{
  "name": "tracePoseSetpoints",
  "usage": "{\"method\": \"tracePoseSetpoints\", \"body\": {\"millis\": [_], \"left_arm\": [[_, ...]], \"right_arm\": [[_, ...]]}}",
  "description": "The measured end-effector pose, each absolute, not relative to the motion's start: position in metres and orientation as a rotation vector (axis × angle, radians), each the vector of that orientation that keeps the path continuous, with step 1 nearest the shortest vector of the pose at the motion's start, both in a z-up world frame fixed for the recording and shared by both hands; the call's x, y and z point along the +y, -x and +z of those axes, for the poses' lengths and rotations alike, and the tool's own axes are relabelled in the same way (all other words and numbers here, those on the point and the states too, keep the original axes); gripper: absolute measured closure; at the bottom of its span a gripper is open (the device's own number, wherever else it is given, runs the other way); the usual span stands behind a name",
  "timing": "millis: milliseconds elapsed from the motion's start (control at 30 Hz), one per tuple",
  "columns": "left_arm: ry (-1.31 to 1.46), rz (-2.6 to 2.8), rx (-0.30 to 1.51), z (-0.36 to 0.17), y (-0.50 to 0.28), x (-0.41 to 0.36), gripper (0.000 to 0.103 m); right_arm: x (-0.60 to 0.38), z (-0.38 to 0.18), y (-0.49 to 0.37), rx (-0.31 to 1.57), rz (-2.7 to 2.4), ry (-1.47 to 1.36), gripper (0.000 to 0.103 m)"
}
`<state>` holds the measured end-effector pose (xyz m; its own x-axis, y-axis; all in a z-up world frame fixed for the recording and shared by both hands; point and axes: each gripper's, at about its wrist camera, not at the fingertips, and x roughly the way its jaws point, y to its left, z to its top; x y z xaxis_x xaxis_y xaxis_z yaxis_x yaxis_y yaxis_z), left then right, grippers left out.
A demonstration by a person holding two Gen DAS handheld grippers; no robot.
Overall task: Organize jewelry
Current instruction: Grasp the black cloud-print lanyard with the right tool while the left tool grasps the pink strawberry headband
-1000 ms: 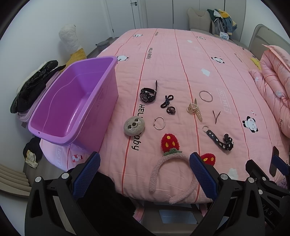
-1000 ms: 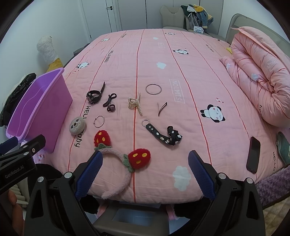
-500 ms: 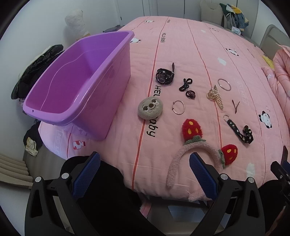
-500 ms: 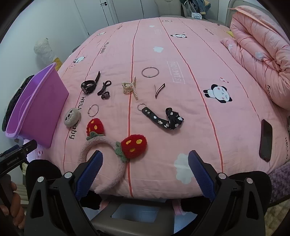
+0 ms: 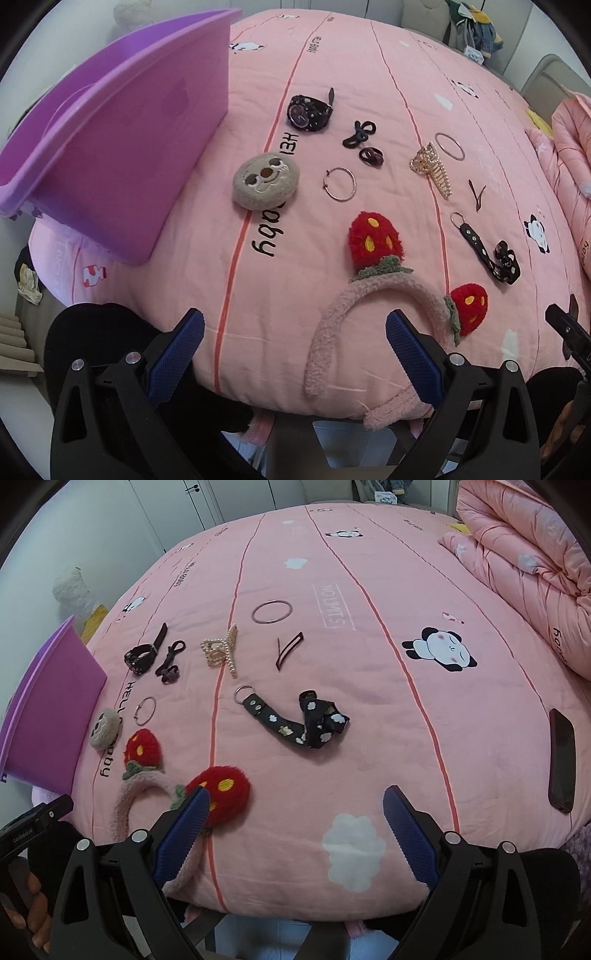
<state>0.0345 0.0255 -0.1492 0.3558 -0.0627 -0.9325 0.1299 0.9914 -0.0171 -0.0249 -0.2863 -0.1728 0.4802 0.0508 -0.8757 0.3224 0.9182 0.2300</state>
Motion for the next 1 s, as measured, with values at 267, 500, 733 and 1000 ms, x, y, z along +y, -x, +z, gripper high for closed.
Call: {"method": "tracePoseSetpoints", "body": {"millis": [267,500,733,1000], "left_arm": [[-0.101,-0.154,1.256,-0.185,-0.044,0.01,0.006],[-0.129,-0.161,1.272,-0.203,-0.048,0.003,0.006],[-0.185,-0.171,1.278,-0.219,-0.054,-0.009,0.006],[-0.193,-0.163,1.295,-0.234,-0.062,-0.018,0.006]], "right_arm": [[-0.307,-0.214,-0.011,1.129,-0.16,-0.395,0.012],[-0.309,-0.228,-0.033,1.143,-0.159,-0.376,0.012],[-0.312,-0.244,-0.052,1.176,-0.162,-0.357,0.012],[-0.312,-0.265,-0.067,1.23,-0.189,-0.312,0.012]]}}
